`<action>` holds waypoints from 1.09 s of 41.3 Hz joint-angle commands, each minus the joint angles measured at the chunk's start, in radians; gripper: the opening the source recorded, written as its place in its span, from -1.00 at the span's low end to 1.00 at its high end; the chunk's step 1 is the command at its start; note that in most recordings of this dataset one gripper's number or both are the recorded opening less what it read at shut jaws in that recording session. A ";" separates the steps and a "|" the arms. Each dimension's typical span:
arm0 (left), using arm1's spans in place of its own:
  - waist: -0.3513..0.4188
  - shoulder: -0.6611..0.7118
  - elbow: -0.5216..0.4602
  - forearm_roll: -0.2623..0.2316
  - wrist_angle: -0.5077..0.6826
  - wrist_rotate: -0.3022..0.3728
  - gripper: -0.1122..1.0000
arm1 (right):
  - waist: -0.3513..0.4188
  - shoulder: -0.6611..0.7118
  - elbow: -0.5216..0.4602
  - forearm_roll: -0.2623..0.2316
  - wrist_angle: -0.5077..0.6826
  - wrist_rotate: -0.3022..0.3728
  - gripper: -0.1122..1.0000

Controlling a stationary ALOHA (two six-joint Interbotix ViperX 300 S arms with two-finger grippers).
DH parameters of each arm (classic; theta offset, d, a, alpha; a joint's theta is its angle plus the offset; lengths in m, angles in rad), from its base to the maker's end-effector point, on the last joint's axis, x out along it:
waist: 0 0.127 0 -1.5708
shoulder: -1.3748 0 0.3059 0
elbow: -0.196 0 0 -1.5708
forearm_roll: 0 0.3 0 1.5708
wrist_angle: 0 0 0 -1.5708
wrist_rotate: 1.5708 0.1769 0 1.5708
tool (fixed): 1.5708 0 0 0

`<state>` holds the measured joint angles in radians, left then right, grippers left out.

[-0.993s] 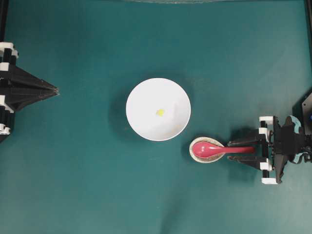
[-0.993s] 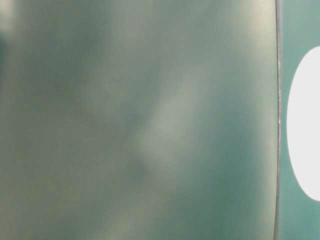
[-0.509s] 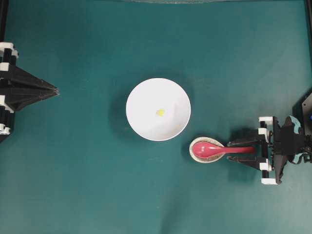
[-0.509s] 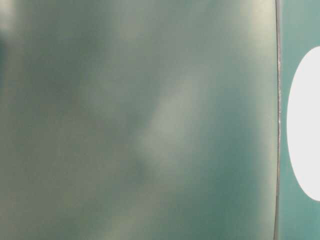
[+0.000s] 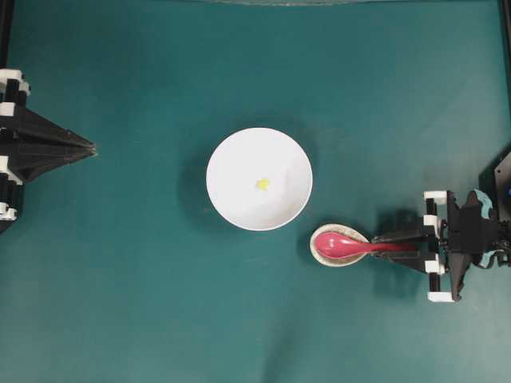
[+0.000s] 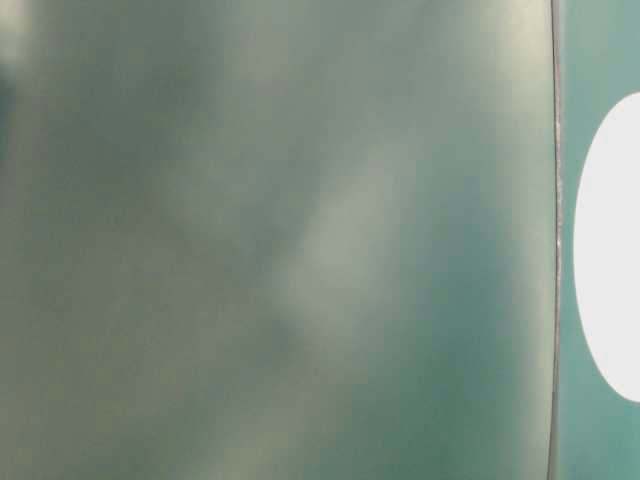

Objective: Scoop the yellow hexagonal prism block from the bowl with a spoon using the right arm.

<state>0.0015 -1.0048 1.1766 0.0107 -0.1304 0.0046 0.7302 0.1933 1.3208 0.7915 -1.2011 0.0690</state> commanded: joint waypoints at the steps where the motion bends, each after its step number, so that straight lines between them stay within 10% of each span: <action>1: 0.000 0.005 -0.031 0.003 -0.006 0.002 -0.63 | 0.005 -0.011 -0.003 0.002 -0.006 0.002 -0.36; 24: 0.000 0.005 -0.031 0.003 -0.006 0.003 -0.63 | -0.037 -0.127 0.035 0.002 -0.002 -0.038 -0.36; 45: -0.002 0.005 -0.031 0.008 -0.008 0.003 -0.63 | -0.172 -0.385 0.021 0.000 0.204 -0.275 -0.36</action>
<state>0.0015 -1.0063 1.1766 0.0153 -0.1304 0.0061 0.5829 -0.1381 1.3560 0.7931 -1.0216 -0.1795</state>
